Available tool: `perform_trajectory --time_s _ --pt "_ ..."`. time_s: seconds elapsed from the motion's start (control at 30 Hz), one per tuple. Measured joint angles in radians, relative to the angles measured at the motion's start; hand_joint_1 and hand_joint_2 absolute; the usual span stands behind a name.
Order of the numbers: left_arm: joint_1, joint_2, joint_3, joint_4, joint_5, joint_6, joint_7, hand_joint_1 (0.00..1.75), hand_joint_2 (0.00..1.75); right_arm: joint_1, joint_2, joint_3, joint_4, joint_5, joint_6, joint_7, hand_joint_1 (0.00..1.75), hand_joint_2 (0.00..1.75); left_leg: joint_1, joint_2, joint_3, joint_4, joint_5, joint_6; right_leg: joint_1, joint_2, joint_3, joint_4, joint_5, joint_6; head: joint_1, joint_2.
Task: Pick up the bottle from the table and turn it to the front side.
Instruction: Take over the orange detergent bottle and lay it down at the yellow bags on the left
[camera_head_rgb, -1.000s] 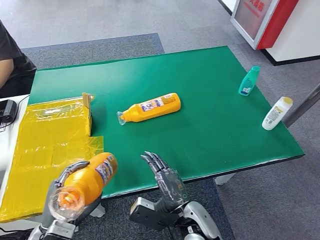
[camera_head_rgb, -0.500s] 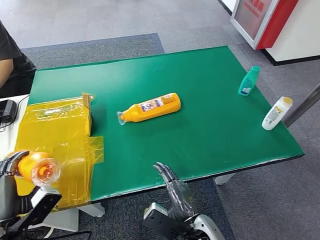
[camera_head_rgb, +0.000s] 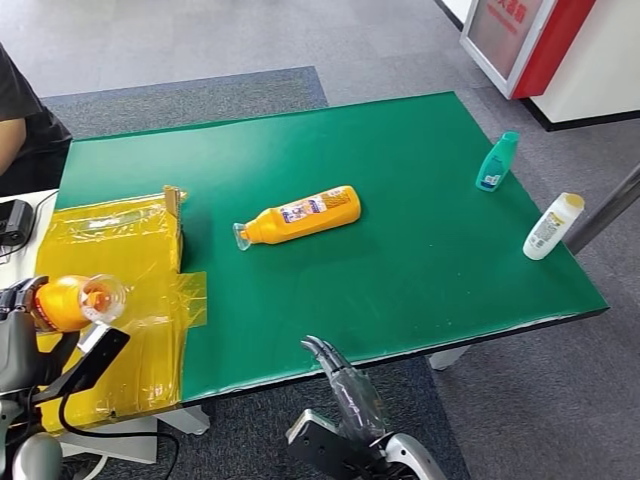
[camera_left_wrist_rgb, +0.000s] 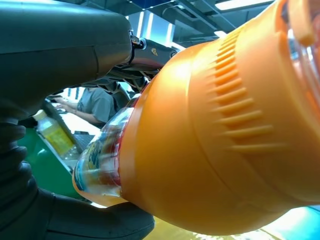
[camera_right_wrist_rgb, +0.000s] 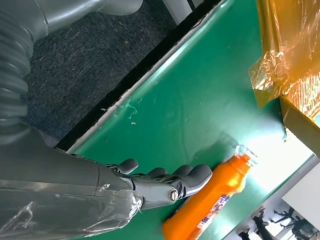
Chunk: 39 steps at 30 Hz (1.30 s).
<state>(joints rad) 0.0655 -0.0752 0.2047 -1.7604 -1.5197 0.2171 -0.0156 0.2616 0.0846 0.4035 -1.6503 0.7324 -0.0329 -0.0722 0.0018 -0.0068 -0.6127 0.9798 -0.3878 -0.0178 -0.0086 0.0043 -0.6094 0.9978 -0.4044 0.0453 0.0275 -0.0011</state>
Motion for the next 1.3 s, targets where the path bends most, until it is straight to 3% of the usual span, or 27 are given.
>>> perform_trajectory --time_s 0.3,0.63,1.0,1.07,1.2,1.3 --pt "-0.056 0.01 -0.024 0.081 -0.042 -0.062 0.053 1.75 1.75 -0.021 -0.019 0.027 0.033 -0.021 0.002 0.002 0.0 1.75 0.0 0.0 0.0 0.0 0.0 0.0 0.0 0.0 0.0 0.0 0.0 0.0 0.0 0.0" --pt "-0.12 0.032 -0.156 0.209 -0.05 -0.191 0.219 1.73 1.75 -0.051 -0.04 0.067 0.058 -0.039 0.03 0.015 0.0 1.75 0.0 0.0 0.0 0.0 0.0 0.0 0.0 0.0 0.0 0.0 0.0 0.0 0.0 0.0" --pt "-0.221 0.065 -0.315 0.339 -0.052 -0.21 0.319 1.7 1.75 -0.083 -0.056 0.107 0.088 -0.051 0.051 0.02 0.0 1.75 0.0 0.0 0.0 0.0 0.001 0.0 0.0 0.0 0.0 0.0 0.001 0.0 0.0 0.0" --pt "-0.228 0.068 -0.328 0.349 -0.052 -0.211 0.323 1.64 1.75 -0.085 -0.057 0.11 0.093 -0.052 0.051 0.02 0.0 1.75 0.0 0.0 0.0 0.0 0.001 0.0 0.0 0.0 0.0 0.0 0.001 0.0 0.0 0.0" --pt "-0.242 0.079 -0.356 0.368 -0.052 -0.217 0.336 1.31 1.75 -0.089 -0.06 0.115 0.103 -0.056 0.053 0.021 0.0 1.75 0.0 0.0 0.0 0.0 0.001 0.0 0.0 0.0 0.0 0.0 0.001 0.0 0.0 0.0" --pt "-0.248 0.081 -0.366 0.382 -0.053 -0.219 0.329 1.22 1.75 -0.091 -0.062 0.118 0.109 -0.06 0.056 0.024 0.0 1.75 0.0 0.0 0.0 0.0 0.001 0.0 0.0 0.0 0.0 0.0 0.001 0.0 0.0 0.0"
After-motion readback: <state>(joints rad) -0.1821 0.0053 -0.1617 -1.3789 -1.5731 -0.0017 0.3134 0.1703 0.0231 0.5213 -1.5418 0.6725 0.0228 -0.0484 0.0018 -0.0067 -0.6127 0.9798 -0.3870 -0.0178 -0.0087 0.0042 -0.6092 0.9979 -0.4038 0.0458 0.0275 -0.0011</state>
